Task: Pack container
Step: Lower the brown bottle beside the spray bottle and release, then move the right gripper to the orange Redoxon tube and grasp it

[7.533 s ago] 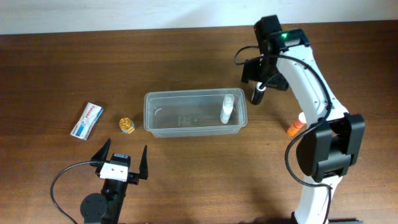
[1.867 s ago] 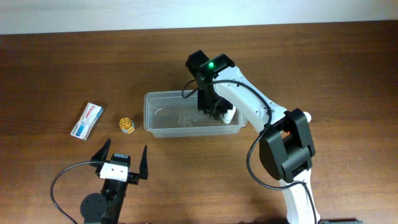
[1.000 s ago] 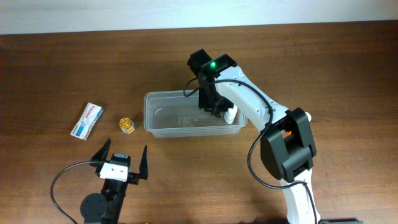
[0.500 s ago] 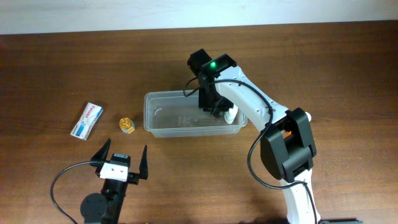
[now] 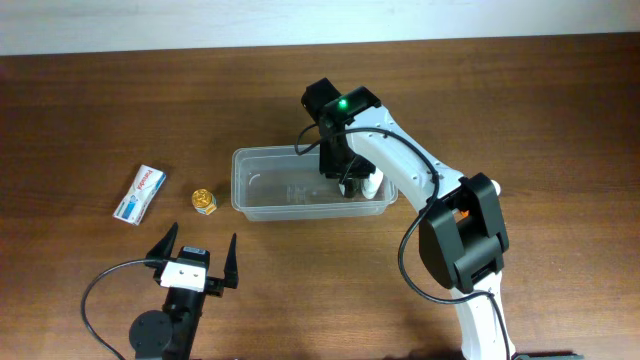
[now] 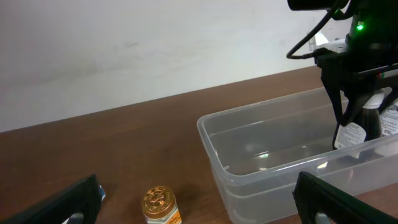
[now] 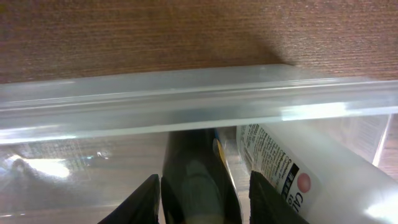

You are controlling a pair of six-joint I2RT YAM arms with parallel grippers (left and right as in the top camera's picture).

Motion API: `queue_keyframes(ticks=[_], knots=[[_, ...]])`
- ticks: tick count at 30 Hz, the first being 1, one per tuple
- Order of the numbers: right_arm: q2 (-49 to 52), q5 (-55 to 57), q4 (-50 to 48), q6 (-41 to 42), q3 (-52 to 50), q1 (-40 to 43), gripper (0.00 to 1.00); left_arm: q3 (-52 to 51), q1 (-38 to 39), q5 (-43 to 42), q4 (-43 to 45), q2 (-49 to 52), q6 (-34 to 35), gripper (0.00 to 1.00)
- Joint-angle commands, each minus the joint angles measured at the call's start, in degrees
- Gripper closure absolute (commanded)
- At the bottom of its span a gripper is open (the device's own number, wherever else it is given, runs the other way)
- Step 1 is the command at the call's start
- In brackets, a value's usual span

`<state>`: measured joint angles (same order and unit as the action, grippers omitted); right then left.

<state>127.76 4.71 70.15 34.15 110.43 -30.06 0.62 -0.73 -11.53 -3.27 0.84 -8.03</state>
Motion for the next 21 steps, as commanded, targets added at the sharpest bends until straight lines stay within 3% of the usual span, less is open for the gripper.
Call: queue_keyframes(ticks=[1,8,21], knots=[[-0.7,0.1,-0.1,-0.7,-0.2,0.9,0.61,-0.2,-0.2,0.4,-0.3,-0.5,-0.9,0.01],[-0.7,0.0,5.6,-2.4,8.0,2.5,0.61,-0.2,-0.2,0.4,-0.3,-0.5,-0.9,0.01],[-0.7,0.1,24.7,-7.0,37.0,3.6,0.57,-0.2,-0.2,0.4,-0.3,-0.5,-0.9,0.01]])
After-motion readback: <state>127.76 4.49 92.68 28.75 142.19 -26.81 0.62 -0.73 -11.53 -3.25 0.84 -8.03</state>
